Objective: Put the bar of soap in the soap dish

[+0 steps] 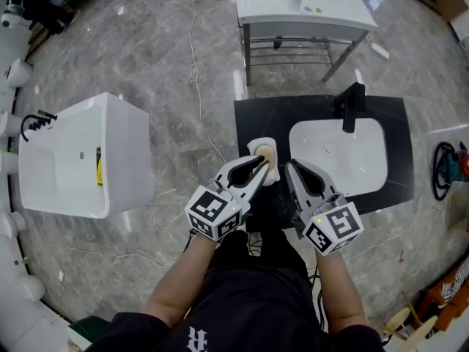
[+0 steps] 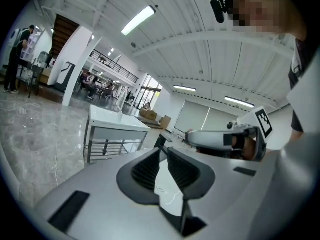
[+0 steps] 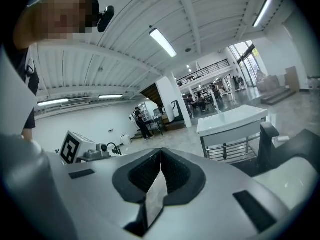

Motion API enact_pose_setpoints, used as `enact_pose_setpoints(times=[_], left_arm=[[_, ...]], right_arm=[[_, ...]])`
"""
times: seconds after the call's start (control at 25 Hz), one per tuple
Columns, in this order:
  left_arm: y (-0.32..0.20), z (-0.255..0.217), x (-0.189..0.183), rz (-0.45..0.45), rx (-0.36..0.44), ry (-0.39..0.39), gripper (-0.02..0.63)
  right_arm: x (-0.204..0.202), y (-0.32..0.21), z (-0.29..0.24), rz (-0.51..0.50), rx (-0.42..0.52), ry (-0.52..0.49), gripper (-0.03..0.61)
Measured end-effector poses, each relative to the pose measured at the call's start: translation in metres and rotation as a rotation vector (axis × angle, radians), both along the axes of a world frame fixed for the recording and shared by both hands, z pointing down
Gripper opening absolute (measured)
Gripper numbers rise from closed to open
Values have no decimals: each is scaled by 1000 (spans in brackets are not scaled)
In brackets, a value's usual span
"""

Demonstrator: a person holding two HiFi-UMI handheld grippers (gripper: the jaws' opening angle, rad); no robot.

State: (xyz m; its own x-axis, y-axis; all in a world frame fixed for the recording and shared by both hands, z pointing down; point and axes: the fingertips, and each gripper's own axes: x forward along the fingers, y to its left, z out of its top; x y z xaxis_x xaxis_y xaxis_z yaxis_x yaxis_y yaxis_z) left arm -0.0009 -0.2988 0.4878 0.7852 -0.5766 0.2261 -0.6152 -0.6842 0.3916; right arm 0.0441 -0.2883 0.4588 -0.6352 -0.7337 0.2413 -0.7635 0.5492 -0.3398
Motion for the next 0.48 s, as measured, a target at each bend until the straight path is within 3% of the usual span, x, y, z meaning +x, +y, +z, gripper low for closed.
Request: enact_pose_setpoints(times=[0.12, 0.48], left_arm=[[-1, -40, 3, -28, 55, 11, 26], [5, -133, 6, -69, 191, 31, 9]], right_arm=[[0, -1, -26, -3, 43, 0, 8], [-3, -2, -100, -21, 174, 16, 8]])
